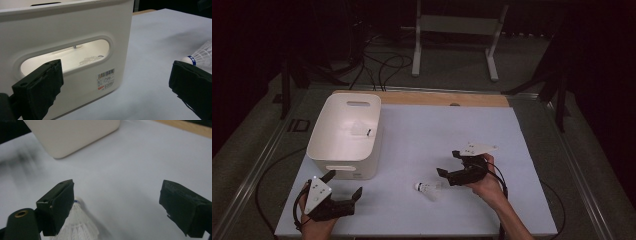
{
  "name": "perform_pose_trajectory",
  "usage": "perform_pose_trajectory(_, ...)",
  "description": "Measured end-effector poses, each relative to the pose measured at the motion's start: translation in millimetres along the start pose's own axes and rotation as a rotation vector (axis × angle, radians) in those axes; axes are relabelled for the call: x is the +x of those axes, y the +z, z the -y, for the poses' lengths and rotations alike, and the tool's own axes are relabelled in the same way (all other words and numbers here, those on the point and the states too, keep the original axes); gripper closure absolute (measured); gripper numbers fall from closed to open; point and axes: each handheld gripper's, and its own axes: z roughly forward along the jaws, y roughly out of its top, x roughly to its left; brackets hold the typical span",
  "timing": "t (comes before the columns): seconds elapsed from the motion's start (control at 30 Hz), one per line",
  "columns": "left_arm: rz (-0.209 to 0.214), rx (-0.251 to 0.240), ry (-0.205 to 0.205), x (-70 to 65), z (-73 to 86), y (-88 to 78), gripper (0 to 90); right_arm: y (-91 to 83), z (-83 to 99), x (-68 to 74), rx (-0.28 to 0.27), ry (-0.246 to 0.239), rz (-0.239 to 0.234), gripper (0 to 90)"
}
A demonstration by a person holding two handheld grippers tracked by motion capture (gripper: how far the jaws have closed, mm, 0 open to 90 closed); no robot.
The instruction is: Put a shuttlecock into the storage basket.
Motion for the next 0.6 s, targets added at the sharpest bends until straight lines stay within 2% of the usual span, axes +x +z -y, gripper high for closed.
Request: perform_pose_trajectory(0.6,-0.001,-0.002,0.001,0.2,-0.1,-0.5,0.0,3.1,10.4,3.9,0.043,-0.029,-0.011,12.6)
